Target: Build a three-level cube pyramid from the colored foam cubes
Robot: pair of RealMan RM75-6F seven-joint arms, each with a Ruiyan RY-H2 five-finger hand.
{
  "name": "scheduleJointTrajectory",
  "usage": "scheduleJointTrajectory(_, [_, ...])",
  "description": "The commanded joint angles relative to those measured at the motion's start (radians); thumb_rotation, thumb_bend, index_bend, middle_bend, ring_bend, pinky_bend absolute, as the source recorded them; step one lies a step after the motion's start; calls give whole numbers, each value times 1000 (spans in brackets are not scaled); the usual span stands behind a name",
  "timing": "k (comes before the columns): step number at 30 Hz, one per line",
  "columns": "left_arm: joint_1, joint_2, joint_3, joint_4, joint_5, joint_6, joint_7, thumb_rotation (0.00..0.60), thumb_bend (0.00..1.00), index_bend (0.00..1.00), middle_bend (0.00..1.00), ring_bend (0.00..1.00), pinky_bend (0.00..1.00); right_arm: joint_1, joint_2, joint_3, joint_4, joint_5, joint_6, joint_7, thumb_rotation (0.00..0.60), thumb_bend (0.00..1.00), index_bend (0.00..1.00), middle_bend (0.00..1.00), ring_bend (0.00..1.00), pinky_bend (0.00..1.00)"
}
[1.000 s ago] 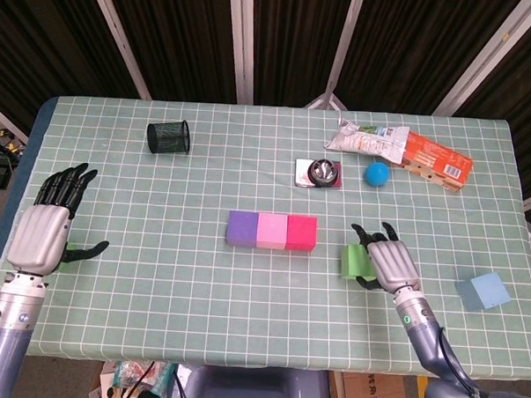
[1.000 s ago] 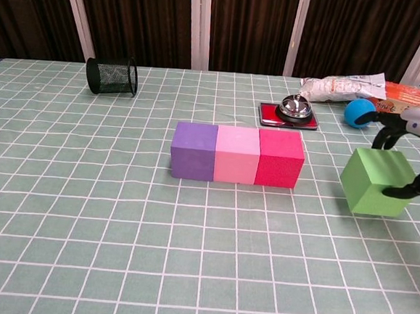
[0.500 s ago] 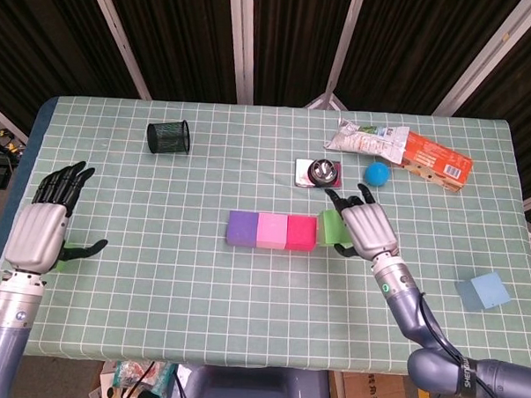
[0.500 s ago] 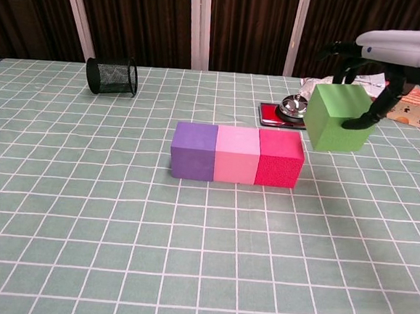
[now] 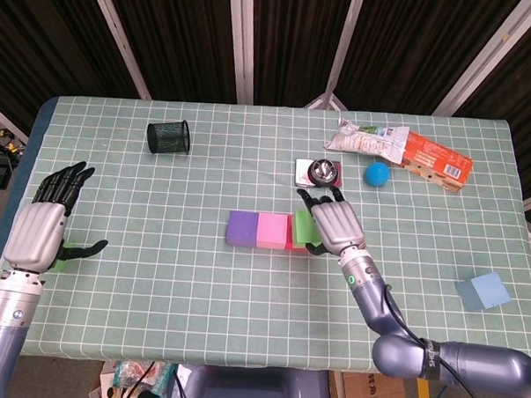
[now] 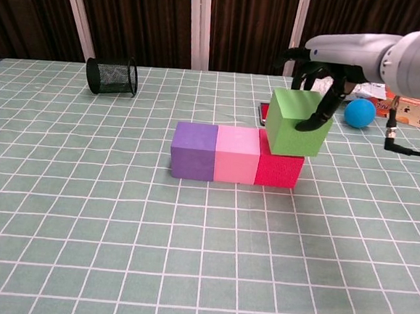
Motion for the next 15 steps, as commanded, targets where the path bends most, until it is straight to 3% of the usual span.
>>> scheduleJointTrajectory(1, [1,6,-2,0,-3,-3,-12,600,109,0,0,0,0,56,-40,28,12,76,52,-55,600,253,91,355,259,61])
scheduleJointTrajectory(7, [5,20,-6,-2,0,-3,-38,600,109,0,0,0,0,111,-77,71,15,193,120,-88,600,253,91,355,259,61])
scheduleJointTrajectory(15, [4,28,-7,-7,2,-9,-51,600,109,0,0,0,0,143,-108,70,24,249,156,-111,600,253,91,355,259,61])
